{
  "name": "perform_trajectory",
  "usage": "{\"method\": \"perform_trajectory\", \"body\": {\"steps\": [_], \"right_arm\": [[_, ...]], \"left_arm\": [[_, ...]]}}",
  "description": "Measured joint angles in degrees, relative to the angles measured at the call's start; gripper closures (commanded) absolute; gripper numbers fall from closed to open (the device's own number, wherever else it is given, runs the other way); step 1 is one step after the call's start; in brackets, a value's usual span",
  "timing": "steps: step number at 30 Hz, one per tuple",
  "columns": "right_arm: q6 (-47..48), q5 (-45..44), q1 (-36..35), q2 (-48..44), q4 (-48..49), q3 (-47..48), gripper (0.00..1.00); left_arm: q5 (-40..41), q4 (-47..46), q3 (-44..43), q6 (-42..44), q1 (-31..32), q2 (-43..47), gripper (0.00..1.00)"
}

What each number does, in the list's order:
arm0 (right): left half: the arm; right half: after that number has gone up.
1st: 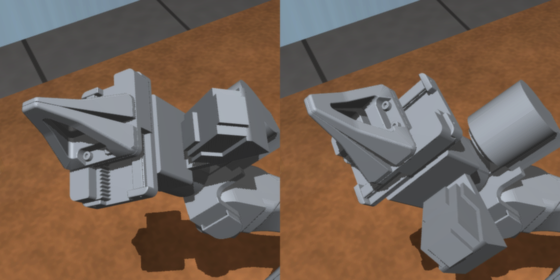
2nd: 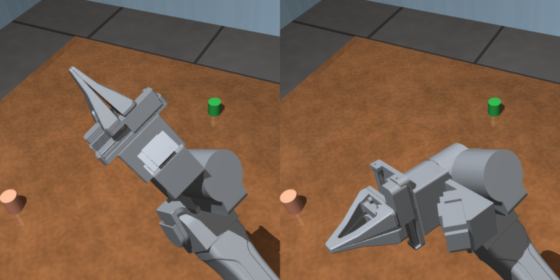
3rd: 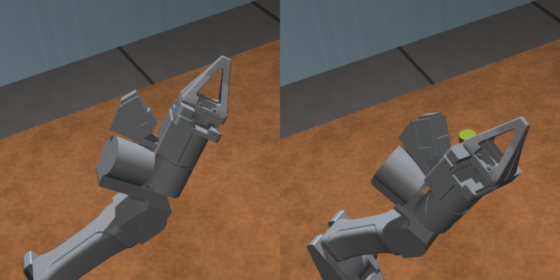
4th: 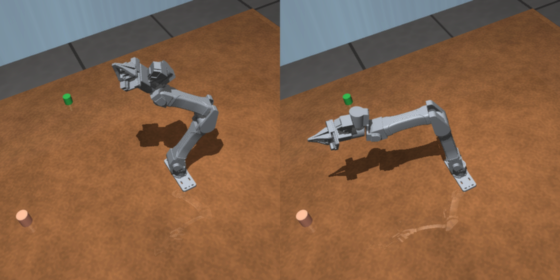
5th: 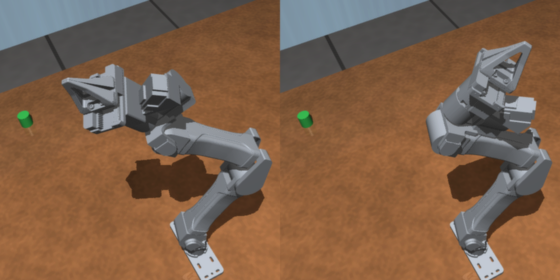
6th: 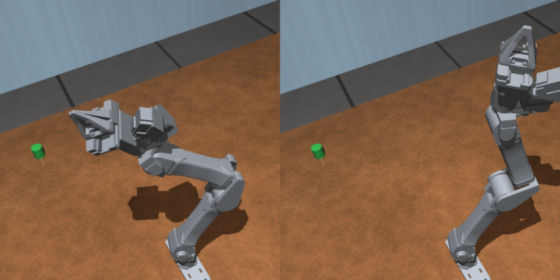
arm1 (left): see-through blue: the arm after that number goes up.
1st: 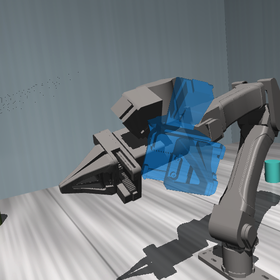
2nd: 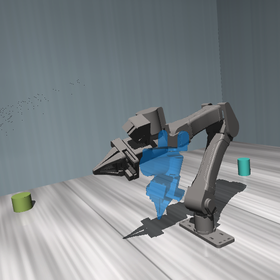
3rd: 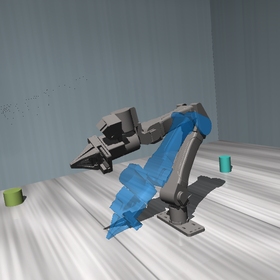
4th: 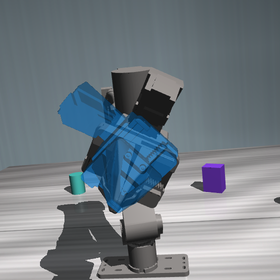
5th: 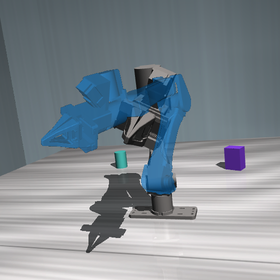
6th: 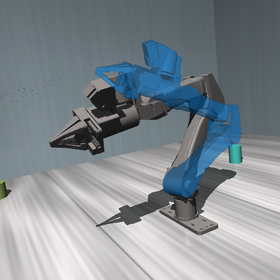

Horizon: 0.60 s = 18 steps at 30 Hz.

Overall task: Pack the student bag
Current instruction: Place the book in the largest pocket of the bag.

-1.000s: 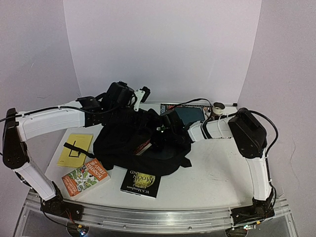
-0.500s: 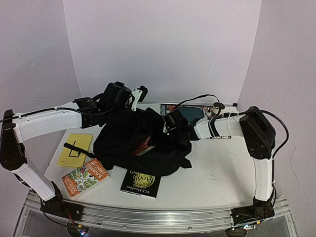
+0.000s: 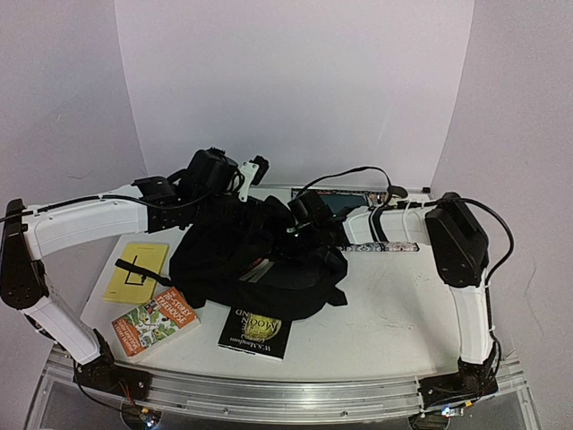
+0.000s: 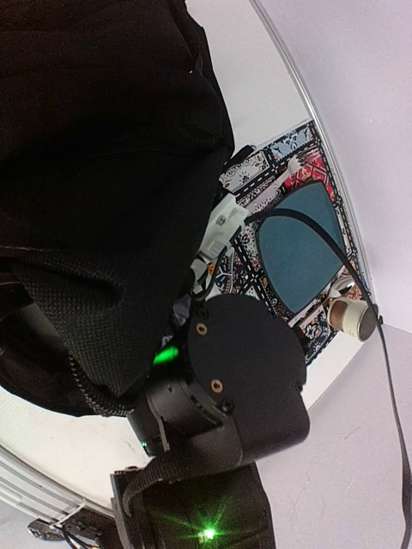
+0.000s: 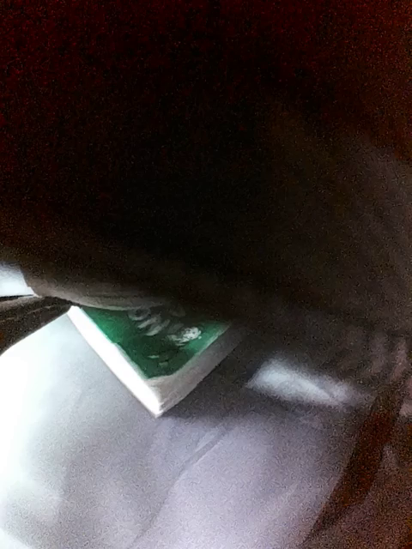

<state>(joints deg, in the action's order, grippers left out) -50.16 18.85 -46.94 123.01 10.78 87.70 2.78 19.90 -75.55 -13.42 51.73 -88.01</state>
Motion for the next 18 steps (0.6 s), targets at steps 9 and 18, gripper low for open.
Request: {"method": "perform_trajectory", "body": {"steps": [9,18], "right_arm": [[3.52,-1.63,0.01,-0.91,0.15,-2.36,0.40],[9.81,-8.65,0.02,-16.59,-4.13,-10.97,0.17]], "left_arm": [[0.70,-0.03,0.31,-0.19,0.00,0.00,1.00],[1.93,-0.53,0.29,-1.72,-1.75,-0.47,1.00]]}}
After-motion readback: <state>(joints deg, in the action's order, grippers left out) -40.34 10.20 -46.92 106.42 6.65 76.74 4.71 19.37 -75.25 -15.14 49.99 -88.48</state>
